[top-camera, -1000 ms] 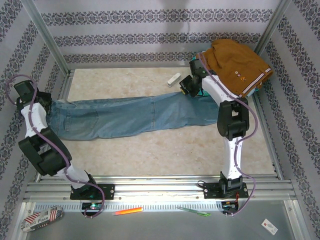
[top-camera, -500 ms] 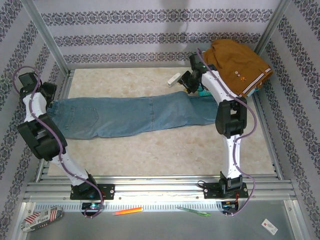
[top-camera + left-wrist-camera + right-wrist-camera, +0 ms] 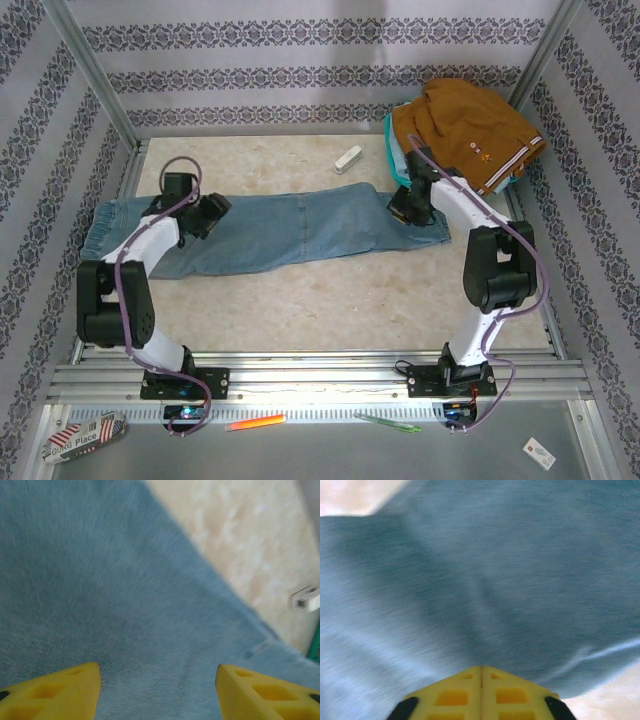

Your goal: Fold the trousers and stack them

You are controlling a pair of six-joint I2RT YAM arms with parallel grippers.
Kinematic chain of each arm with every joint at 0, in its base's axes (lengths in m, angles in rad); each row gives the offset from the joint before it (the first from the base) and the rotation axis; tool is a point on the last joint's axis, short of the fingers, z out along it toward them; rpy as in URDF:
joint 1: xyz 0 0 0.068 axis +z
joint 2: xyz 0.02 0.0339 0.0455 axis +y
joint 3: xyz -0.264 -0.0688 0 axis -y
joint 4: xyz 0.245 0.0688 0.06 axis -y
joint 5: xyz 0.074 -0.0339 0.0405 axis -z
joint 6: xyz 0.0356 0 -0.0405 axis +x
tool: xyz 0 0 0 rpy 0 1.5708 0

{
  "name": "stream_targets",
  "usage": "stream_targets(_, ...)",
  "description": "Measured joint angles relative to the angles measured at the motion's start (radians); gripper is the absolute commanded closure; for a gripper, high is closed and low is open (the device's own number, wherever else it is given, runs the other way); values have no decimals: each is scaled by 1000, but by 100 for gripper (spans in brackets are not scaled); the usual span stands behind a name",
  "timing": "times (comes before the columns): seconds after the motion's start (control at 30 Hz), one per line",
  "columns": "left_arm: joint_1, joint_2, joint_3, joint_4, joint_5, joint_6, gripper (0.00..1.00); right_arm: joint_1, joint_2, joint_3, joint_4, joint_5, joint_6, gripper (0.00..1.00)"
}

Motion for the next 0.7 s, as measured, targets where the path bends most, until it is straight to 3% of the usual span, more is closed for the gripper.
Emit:
stream_targets(0.27,1,14,-171,106,-13,-23,40,-69,34,-158,37,11,-27,100)
stream_targets(0.7,54,-307,-414,87,-23,-22,42,-248,-223,-529,132,-222,-61,100)
